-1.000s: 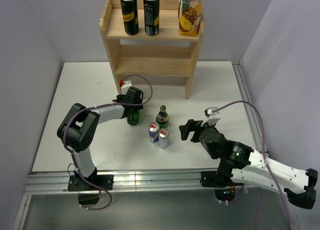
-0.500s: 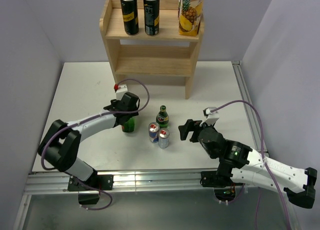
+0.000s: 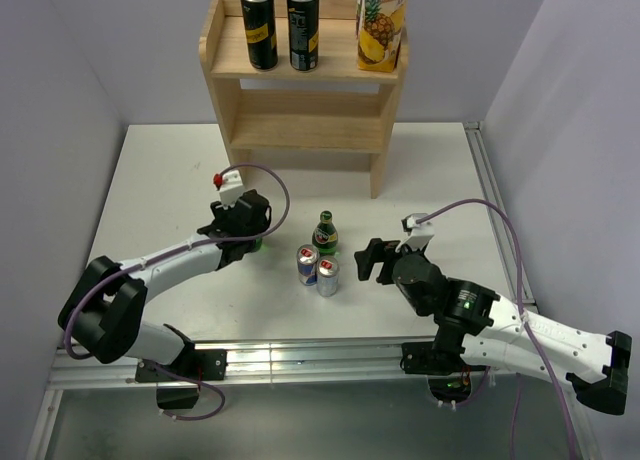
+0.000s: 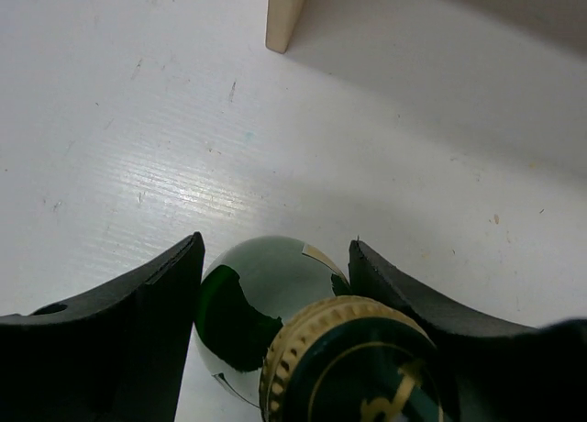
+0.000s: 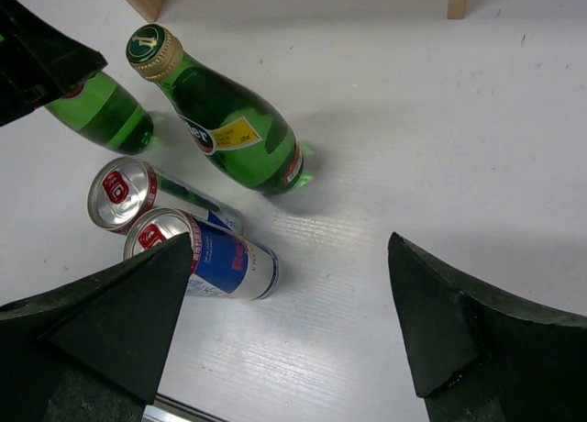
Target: Place and organize the beverage onto the shelf
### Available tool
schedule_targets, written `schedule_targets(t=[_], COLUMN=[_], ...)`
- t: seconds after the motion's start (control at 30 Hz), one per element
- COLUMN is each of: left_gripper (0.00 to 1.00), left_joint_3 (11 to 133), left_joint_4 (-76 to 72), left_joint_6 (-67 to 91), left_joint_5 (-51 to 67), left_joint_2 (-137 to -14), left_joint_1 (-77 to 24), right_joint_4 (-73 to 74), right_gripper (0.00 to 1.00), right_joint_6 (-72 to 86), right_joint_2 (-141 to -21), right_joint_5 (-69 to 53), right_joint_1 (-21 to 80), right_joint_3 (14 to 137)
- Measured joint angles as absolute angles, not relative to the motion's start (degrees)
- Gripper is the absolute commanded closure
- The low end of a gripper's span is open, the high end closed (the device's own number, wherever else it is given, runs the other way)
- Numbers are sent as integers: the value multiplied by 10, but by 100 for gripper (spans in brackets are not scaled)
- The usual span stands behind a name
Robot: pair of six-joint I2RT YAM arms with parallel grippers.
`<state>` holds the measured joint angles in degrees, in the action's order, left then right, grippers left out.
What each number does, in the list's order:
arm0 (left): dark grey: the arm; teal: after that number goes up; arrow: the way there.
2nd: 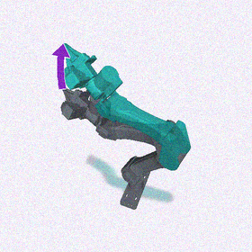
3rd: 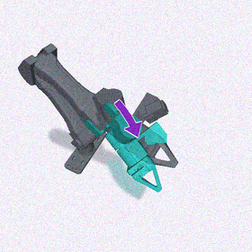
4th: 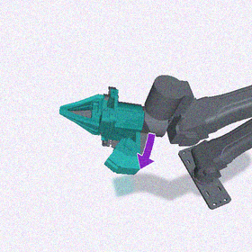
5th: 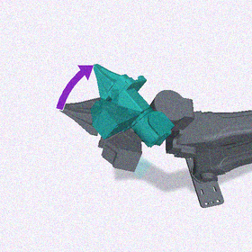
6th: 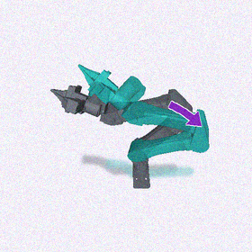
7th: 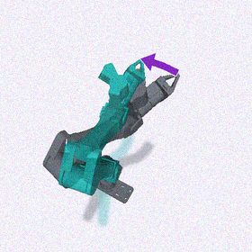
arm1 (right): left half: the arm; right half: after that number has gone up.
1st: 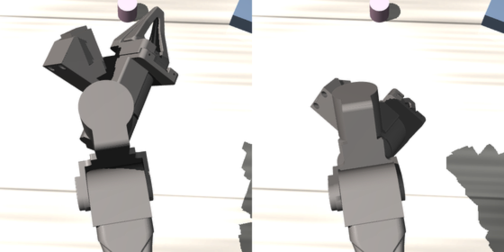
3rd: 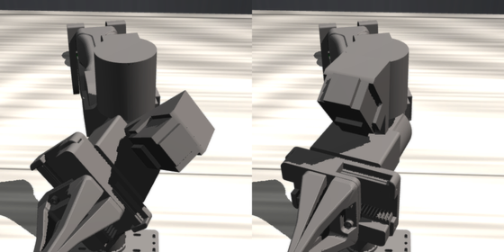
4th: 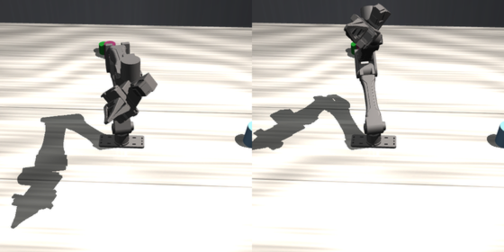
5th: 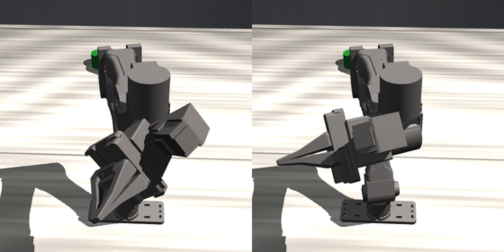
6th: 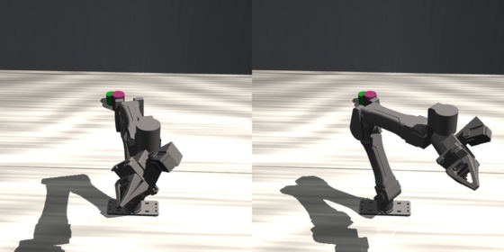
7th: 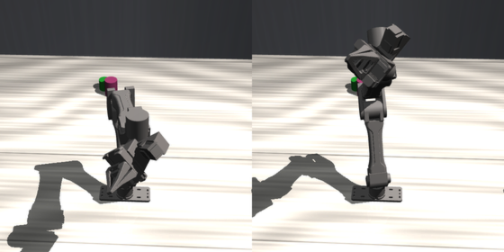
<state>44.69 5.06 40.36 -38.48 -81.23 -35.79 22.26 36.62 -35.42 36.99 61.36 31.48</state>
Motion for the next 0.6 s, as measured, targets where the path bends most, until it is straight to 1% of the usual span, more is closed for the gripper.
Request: schedule_targets(t=[0.17, 0.2, 0.23, 0.3, 0.33, 0.4, 0.43, 0.5, 0.53, 0.57, 0.6], left_gripper=[100, 98, 93, 89, 83, 78, 71, 63, 56, 52, 42], left_joint_3=[423, 415, 408, 397, 392, 383, 377, 367, 362, 358, 354], left_joint_4=[15, 9, 2, -8, -12, -21, -28, -39, -43, -45, -48], left_joint_6=[419, 424, 429, 440, 444, 448, 448, 450, 452, 453, 455], left_joint_5=[-411, -416, -422, -432, -438, -448, -454, -464, -470, -475, -480], left_joint_2=[-806, -802, -799, -794, -792, -788, -785, -780, -777, -775, -773], left_joint_1=[-369, -372, -376, -383, -388, -399, -405, -417, -423, -429, -434], right_joint_4=[218, 218, 216, 214, 214, 209, 208, 208, 207, 207, 206], right_gripper=[7, 6, 6, 7, 7, 7, 7, 7, 7, 7, 7], right_joint_6=[367, 368, 369, 371, 372, 375, 376, 379, 380, 381, 381], right_joint_2=[-359, -359, -360, -360, -360, -360, -360, -360, -360, -359, -359], right_joint_5=[368, 367, 366, 364, 364, 361, 360, 357, 356, 355, 354], right_joint_1=[614, 614, 614, 614, 614, 614, 614, 614, 614, 614, 614], right_joint_3=[315, 315, 314, 313, 313, 309, 306, 302, 300, 298, 297])
